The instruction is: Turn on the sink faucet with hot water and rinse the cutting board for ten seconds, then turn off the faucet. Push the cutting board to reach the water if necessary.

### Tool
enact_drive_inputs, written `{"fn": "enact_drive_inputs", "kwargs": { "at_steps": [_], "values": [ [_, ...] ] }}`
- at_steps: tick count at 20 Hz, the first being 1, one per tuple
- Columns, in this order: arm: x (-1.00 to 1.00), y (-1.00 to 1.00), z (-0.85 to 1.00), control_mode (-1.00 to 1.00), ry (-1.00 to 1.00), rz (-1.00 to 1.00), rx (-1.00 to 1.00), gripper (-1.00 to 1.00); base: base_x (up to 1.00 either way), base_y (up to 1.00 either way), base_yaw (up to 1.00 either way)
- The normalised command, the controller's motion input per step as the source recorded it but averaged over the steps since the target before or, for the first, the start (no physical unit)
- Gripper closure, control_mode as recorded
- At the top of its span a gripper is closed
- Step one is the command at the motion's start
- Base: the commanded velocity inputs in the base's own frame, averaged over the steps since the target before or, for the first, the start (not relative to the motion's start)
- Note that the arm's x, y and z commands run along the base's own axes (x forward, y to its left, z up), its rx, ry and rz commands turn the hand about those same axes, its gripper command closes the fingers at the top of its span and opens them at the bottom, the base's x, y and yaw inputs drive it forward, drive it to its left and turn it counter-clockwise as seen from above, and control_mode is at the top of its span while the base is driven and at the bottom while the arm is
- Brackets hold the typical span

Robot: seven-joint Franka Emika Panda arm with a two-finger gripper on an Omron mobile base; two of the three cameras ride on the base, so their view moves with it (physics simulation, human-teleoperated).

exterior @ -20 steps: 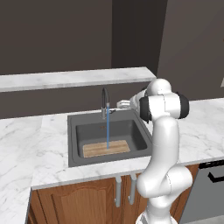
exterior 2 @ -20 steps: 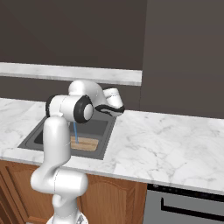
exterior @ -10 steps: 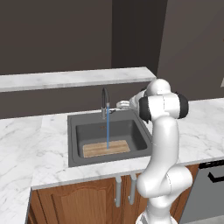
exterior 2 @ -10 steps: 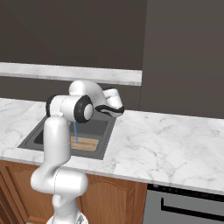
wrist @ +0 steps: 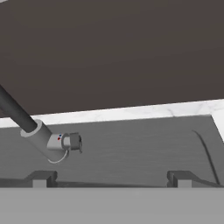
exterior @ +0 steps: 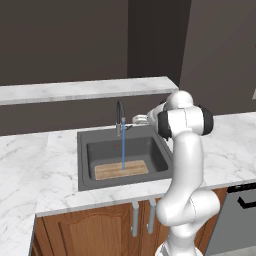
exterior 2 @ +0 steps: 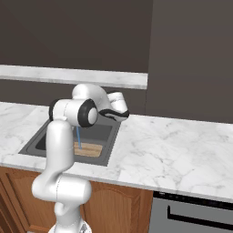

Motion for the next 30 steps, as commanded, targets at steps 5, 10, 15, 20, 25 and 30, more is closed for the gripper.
{"fn": "enact_drive_inputs", "kwargs": {
  "at_steps": [5,10,15,20,25,30],
  "values": [
    [0.1,0.0,0.0,-1.0,0.0,0.0,0.0,-1.0,0.0,0.0,0.0],
    [0.11,-0.04,0.0,-1.0,0.0,0.0,0.0,-1.0,0.0,0.0,0.0],
    [0.05,-0.14,-0.03,-1.0,0.0,0.0,0.0,-1.0,0.0,0.0,0.0],
    [0.0,-0.19,-0.08,-1.0,0.0,0.01,0.0,-1.0,0.0,0.0,0.0],
    [0.02,-0.09,-0.08,-1.0,0.0,0.0,0.0,-1.0,0.0,0.0,0.0],
    [0.05,0.0,-0.03,-1.0,0.0,0.0,0.0,-1.0,0.0,0.0,0.0]
  ]
}}
